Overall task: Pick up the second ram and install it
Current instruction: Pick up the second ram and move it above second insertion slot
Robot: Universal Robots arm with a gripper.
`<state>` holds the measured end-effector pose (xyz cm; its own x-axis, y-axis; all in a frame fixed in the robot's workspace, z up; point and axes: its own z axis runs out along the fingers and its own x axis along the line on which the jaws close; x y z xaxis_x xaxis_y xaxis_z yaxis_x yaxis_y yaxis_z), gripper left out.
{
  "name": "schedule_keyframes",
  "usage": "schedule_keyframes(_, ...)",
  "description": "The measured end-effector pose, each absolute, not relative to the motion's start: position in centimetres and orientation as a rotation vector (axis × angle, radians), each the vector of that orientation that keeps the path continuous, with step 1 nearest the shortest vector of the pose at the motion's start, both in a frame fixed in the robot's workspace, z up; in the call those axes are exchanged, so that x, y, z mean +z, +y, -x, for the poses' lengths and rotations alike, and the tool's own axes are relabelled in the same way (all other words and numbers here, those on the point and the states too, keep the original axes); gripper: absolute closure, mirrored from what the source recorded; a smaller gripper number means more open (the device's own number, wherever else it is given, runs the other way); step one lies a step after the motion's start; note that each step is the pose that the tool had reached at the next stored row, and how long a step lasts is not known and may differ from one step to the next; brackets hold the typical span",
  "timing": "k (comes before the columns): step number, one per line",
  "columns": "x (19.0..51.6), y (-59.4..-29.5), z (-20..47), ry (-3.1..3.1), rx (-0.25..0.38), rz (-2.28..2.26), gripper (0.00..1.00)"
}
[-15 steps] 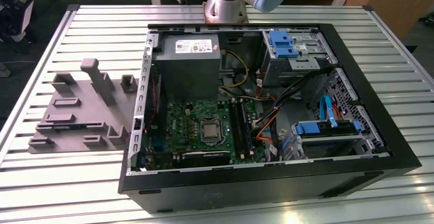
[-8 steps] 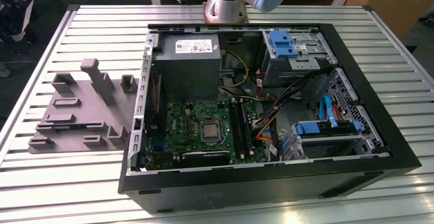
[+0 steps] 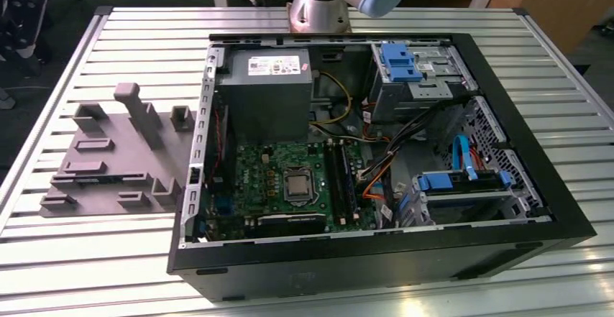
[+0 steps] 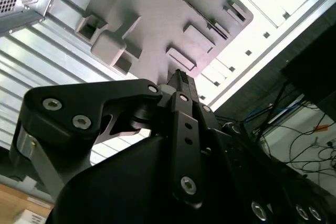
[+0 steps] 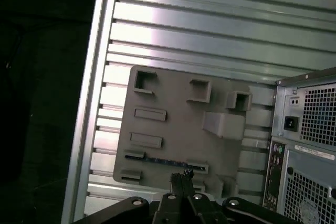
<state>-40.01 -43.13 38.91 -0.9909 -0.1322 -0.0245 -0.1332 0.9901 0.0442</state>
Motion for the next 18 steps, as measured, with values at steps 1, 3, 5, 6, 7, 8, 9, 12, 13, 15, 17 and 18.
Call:
schedule_keyframes(1,38.89,-43.13,40.01,3.111,0.072,0.235,0.89)
schedule_keyframes(3,38.86,-43.13,40.01,3.107,0.072,0.292,0.89)
schedule_keyframes(5,38.81,-43.13,40.01,3.101,0.073,0.362,0.89)
schedule_keyframes(6,38.73,-43.13,40.01,3.089,0.073,0.461,0.89)
schedule_keyframes(7,38.71,-43.13,40.01,3.085,0.074,0.489,0.89)
schedule_keyframes(8,38.69,-43.13,40.01,3.081,0.074,0.520,0.89)
schedule_keyframes(9,38.67,-43.13,40.01,3.076,0.074,0.547,0.89)
schedule_keyframes(12,38.60,-43.13,40.01,3.061,0.075,0.630,0.89)
schedule_keyframes(13,38.58,-43.13,40.01,3.056,0.075,0.658,0.89)
schedule_keyframes(15,38.53,-43.13,40.01,3.044,0.075,0.715,0.89)
schedule_keyframes(17,38.49,-43.13,40.01,3.032,0.076,0.770,0.89)
schedule_keyframes(18,38.46,-43.13,40.01,3.025,0.076,0.797,0.89)
